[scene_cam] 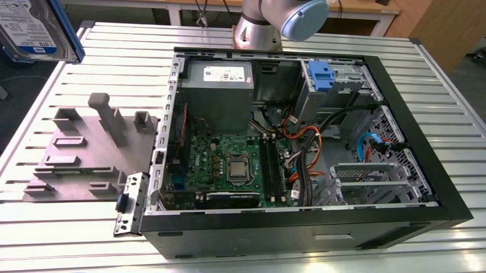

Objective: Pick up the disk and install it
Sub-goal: 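Pick up the disk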

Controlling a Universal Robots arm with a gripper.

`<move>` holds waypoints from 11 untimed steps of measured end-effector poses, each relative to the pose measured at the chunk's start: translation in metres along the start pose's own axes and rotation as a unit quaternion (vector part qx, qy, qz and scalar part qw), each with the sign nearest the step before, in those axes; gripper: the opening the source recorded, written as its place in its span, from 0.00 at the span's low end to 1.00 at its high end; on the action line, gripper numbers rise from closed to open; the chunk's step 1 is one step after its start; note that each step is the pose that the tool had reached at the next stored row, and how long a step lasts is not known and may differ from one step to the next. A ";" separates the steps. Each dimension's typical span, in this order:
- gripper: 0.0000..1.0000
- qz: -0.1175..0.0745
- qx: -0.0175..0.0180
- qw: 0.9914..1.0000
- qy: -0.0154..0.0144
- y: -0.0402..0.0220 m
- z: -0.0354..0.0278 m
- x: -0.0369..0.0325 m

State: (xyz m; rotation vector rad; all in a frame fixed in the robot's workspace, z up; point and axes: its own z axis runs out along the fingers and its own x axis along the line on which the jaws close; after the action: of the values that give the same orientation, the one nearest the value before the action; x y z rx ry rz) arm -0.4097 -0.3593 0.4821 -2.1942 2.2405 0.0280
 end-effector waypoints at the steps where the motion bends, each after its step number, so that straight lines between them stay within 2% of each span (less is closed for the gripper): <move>1: 0.35 0.000 0.000 1.000 0.000 0.0000 0.0000 0.0000; 6: 0.35 0.000 0.000 1.000 0.000 -0.0012 -0.0002 -0.0001; 11: 0.35 0.000 0.000 1.000 0.000 -0.0096 -0.0002 -0.0002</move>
State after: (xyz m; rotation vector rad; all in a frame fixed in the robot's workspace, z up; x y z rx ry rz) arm -0.4001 -0.3593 0.4821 -2.1942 2.2405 0.0280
